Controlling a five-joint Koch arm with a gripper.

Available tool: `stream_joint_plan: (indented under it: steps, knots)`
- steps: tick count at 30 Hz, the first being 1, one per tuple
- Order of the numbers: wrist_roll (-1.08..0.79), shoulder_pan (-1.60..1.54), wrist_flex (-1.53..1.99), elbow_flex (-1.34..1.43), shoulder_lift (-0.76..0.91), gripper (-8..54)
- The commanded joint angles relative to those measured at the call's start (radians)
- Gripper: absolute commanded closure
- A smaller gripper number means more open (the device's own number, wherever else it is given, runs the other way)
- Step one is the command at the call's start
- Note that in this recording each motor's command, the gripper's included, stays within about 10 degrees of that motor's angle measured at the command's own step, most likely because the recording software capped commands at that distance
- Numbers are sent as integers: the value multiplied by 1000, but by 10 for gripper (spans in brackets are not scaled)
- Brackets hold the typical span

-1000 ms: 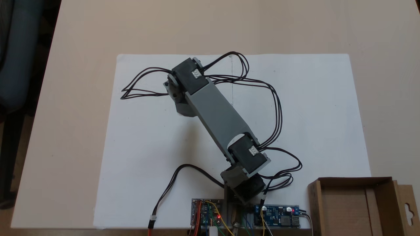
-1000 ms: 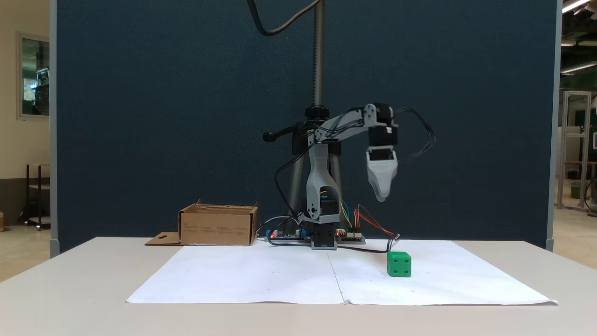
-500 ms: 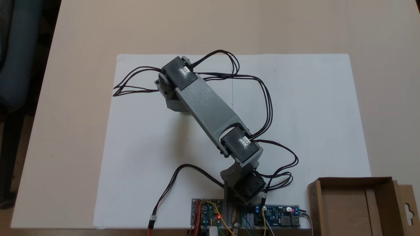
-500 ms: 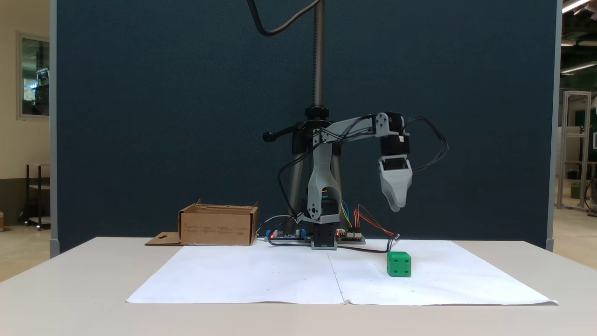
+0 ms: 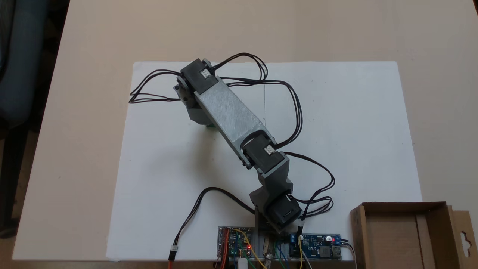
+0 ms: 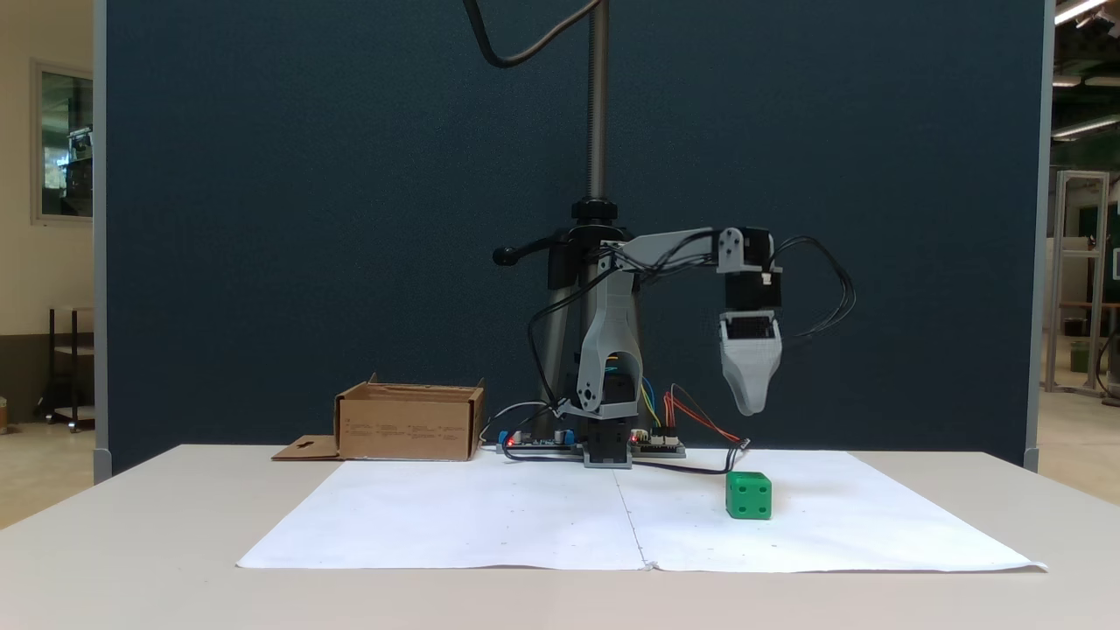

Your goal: Grasp a green dice and put it in the bin.

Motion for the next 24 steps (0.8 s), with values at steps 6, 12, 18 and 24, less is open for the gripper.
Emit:
stream_joint_plan:
  steps: [6,12,18,24]
  knots:
    - [87,32,-8,-28,3,21]
    - [89,32,-14,-26,-12,21]
    - [89,29,-17,-26,-40,21]
    - [89,28,-25,-26,-40,21]
